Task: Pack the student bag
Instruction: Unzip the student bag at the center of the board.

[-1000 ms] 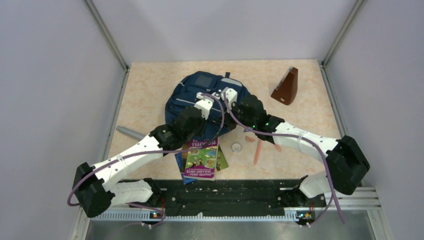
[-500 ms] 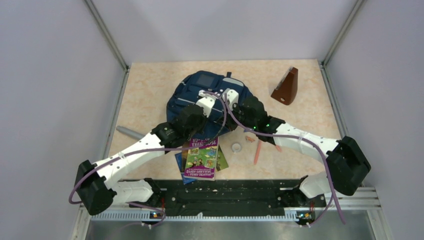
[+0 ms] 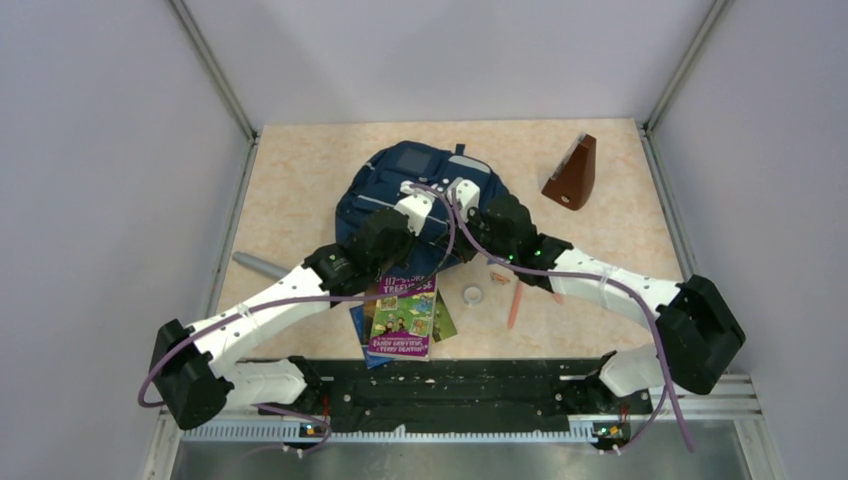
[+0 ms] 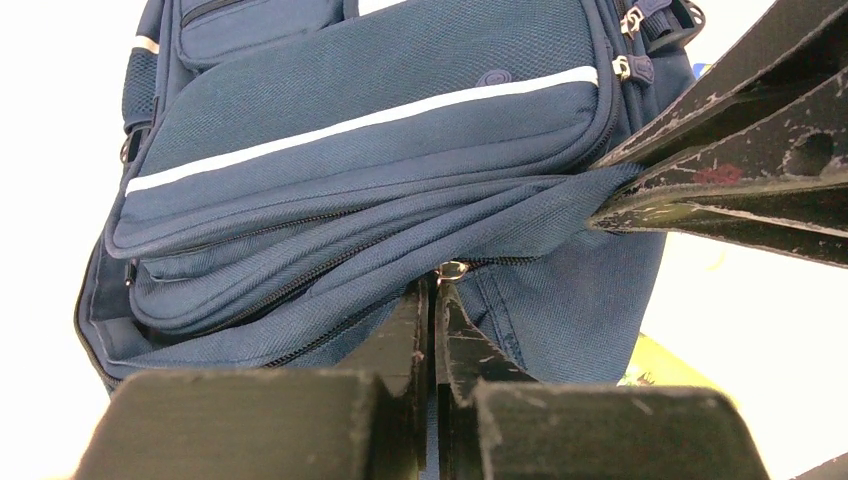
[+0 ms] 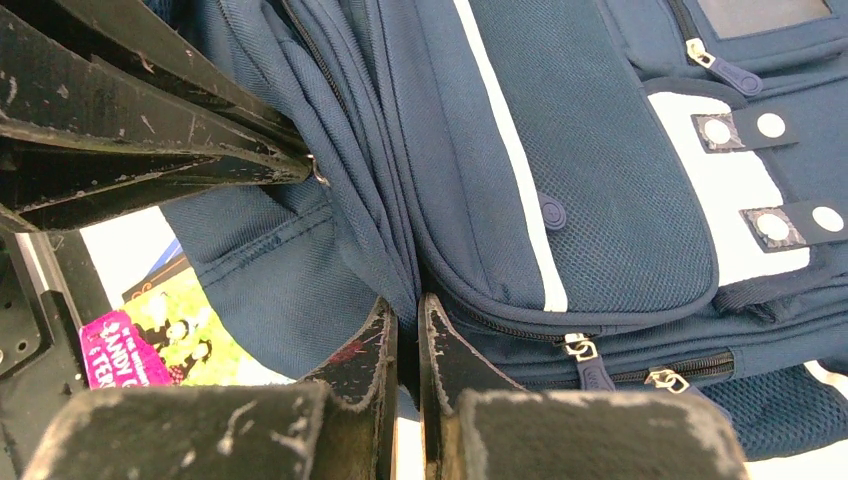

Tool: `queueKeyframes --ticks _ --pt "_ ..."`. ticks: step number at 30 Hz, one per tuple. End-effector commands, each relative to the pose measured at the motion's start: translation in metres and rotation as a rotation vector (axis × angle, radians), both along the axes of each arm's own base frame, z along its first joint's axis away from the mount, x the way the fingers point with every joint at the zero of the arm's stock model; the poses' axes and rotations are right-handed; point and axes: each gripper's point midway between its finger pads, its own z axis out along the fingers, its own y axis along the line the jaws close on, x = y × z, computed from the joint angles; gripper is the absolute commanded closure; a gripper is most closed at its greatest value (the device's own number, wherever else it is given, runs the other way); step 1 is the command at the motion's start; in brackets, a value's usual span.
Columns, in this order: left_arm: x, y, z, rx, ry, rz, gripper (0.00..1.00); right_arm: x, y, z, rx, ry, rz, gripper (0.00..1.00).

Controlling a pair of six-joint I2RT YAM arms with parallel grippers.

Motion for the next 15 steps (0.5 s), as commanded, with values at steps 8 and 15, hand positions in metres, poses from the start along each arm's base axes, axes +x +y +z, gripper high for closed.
queueKeyframes --ticks 8,15 --pt "0.019 0.041 0.047 0.039 -0.129 0.138 1.00 0.010 -0.014 0.045 0.084 -0.101 -0.103 1.00" --pt "0.023 0.059 0.056 0.063 -0.128 0.165 1.00 0.011 -0.016 0.046 0.082 -0.112 -0.110 1.00"
